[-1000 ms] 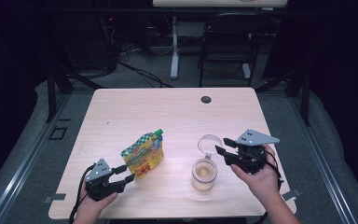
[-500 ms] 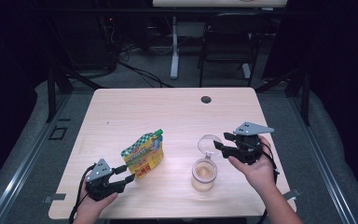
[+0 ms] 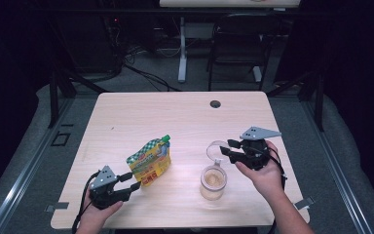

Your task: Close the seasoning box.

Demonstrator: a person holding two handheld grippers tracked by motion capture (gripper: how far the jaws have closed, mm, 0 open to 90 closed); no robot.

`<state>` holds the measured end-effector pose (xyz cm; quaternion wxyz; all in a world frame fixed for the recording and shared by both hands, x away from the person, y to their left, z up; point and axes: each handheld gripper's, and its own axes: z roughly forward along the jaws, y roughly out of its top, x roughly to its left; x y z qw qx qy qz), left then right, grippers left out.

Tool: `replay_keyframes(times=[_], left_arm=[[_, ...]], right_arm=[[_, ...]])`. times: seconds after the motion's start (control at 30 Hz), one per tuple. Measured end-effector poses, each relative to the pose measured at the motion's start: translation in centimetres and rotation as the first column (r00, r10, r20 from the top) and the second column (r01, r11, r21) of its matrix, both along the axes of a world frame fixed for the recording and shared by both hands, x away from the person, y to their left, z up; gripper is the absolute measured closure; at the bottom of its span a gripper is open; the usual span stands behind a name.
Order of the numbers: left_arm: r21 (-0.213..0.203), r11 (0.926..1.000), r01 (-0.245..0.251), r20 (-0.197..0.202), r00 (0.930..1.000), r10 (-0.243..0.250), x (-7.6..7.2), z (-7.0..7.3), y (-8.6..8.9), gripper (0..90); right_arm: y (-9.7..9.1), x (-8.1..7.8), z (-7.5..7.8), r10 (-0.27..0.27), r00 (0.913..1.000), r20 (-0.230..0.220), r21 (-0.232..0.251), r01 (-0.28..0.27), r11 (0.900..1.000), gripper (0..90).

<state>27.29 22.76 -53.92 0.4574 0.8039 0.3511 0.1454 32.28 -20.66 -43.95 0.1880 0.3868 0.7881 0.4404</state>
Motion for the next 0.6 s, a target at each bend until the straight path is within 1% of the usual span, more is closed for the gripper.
replay_keyframes(times=[0.07,0.3,0.33,0.43,0.53,0.6], left_arm=[[0.0,1.0,0.0,0.001,1.0,0.0,0.0,0.0,0.0,50.2],[0.001,1.0,0.001,0.001,1.0,-0.001,0.0,0.0,0.0,50.2],[0.001,1.0,0.001,0.001,1.0,-0.001,0.0,0.0,0.0,50.2],[0.003,1.0,0.0,0.0,1.0,0.0,0.0,0.0,0.0,50.2],[-0.001,1.0,-0.002,-0.003,1.0,0.002,0.0,0.0,0.0,50.2],[0.001,1.0,0.001,-0.004,1.0,-0.001,0.1,0.0,0.1,50.2]], right_arm=[[0.0,-0.1,0.0,0.003,1.0,0.003,0.004,-0.003,1.0,61.5],[0.1,-0.9,0.2,0.029,0.9994,0.016,-0.024,-0.029,0.9993,61.0],[0.2,-1.0,0.2,0.031,0.9993,0.022,-0.02,-0.03,0.9993,60.7],[0.4,-1.5,0.2,0.04,0.9986,0.035,-0.04,-0.038,0.9985,59.6],[0.5,-1.8,0.2,0.047,0.9984,0.032,-0.04,-0.046,0.9981,58.5],[0.4,-2.0,0.1,0.052,0.9983,0.027,-0.029,-0.051,0.9983,57.3]])
